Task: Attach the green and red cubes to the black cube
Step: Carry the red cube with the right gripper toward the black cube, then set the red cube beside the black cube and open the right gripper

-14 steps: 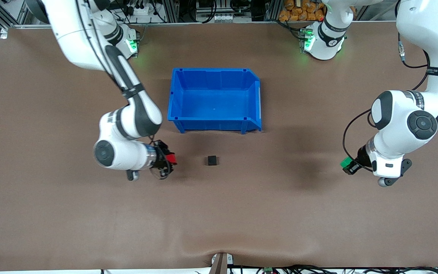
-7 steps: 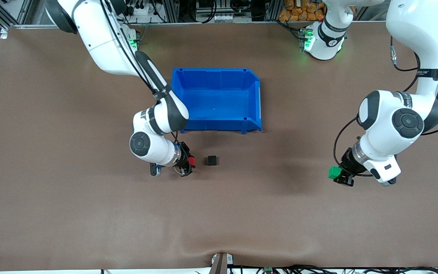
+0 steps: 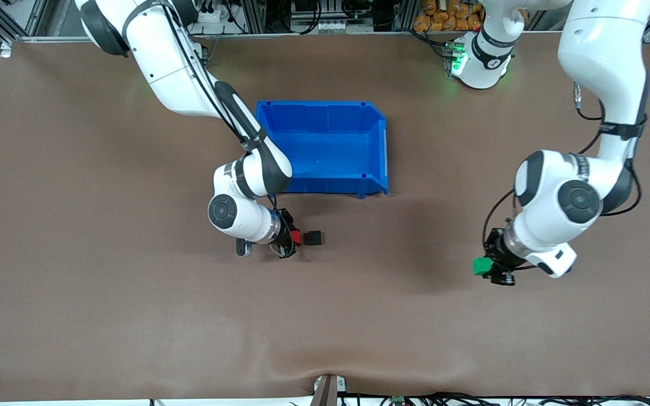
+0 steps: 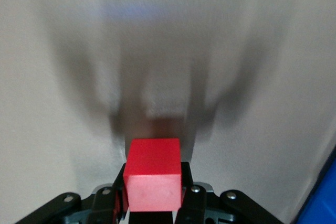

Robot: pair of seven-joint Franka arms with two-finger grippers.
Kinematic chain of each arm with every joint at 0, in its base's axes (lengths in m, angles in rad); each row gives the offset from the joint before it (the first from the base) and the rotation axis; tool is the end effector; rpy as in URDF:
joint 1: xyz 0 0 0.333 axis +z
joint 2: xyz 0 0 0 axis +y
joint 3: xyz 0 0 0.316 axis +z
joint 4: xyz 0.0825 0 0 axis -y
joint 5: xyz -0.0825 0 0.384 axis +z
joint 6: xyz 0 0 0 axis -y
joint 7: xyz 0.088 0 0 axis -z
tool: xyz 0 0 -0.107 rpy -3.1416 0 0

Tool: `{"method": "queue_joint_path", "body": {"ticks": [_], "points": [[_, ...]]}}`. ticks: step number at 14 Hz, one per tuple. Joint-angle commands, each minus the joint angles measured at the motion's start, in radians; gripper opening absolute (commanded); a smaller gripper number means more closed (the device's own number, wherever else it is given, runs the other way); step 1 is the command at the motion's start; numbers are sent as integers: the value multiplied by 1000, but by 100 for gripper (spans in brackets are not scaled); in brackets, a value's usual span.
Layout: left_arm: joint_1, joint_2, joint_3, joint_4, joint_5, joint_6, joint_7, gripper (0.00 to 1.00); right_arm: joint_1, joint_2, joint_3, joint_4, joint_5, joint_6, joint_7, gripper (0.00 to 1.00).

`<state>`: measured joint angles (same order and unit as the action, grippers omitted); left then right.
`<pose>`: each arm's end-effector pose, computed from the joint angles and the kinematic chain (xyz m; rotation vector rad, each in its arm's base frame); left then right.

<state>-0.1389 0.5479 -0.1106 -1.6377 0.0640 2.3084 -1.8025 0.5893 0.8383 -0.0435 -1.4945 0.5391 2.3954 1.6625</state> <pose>0.6779 -0.1611 0.3121 2.1820 2.1003 0.0912 0.6107 0.3819 0.1774 -2.1332 1.9656 0.4085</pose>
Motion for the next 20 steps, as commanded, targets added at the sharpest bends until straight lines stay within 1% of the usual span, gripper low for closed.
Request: {"method": "queue_joint_path", "body": {"ticks": [1, 3, 4, 5, 6, 9, 10, 12, 13, 15, 17, 18, 19, 20], "points": [[-102, 108, 8, 102, 2, -30, -124, 0, 33, 27, -10, 7, 41, 68, 14, 0], [-158, 151, 8, 110, 2, -30, -217, 0, 38, 27, -10, 7, 57, 73, 32, 0], [-165, 159, 8, 117, 0, -30, -254, 0, 43, 30, -10, 8, 58, 74, 45, 9], [-171, 168, 8, 119, -1, -30, -289, 0, 44, 30, -12, 7, 47, 73, 46, 61], [-183, 171, 8, 121, -1, -30, -313, 0, 44, 30, -15, 4, 44, 71, 46, 100], [-218, 207, 6, 140, -4, -30, -369, 0, 17, 21, -18, 8, 42, 61, 36, 100], [-234, 223, 6, 157, -27, -30, -380, 0, 5, 9, -19, 8, 41, 57, 34, 100], [-287, 283, 6, 221, -55, -30, -386, 0, -9, -17, -35, 8, 27, 53, 34, 100], [-298, 309, 6, 258, -56, -30, -403, 0, -11, -49, -53, 8, 18, 18, 34, 100], [-338, 349, 6, 311, -58, -30, -416, 0, -9, -91, -128, 37, -1, -130, 25, 100], [-367, 365, 9, 325, -56, -24, -416, 0, -11, -102, -186, 127, -94, -273, -33, 100], [-375, 366, 9, 325, -58, -24, -417, 0, -20, -102, -218, 164, -122, -376, -52, 100], [-386, 374, 9, 325, -58, -24, -423, 0, -34, -105, -243, 192, -125, -477, -73, 100], [-401, 380, 11, 325, -58, -24, -443, 0, -60, -114, -263, 226, -125, -552, -142, 100]]}}
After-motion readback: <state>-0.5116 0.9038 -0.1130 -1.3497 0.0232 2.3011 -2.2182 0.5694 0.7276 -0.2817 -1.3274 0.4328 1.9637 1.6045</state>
